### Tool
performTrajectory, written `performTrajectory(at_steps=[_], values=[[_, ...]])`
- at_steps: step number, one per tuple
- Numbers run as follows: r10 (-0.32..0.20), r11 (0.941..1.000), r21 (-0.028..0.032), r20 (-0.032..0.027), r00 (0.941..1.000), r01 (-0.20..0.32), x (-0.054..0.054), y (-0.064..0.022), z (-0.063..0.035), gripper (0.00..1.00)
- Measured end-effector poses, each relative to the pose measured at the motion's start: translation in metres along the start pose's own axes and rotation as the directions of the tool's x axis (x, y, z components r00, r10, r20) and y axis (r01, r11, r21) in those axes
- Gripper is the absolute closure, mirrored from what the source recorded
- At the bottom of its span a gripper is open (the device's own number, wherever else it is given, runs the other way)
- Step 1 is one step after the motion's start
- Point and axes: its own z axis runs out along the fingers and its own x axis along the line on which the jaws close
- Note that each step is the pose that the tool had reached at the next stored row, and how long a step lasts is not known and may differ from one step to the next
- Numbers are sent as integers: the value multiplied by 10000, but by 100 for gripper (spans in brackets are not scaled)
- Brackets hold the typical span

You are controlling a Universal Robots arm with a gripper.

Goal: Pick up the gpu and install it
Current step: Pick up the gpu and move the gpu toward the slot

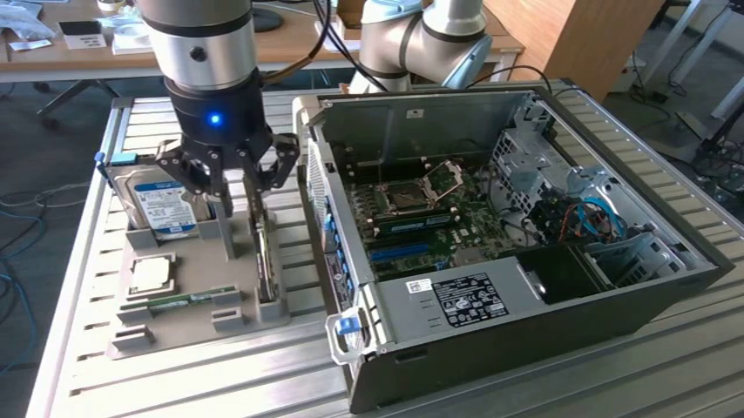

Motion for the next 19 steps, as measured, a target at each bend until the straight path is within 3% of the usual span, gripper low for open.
performTrajectory(at_steps=[19], values=[[1, 10000, 1, 0, 10000, -1, -35, 0, 49, 58]])
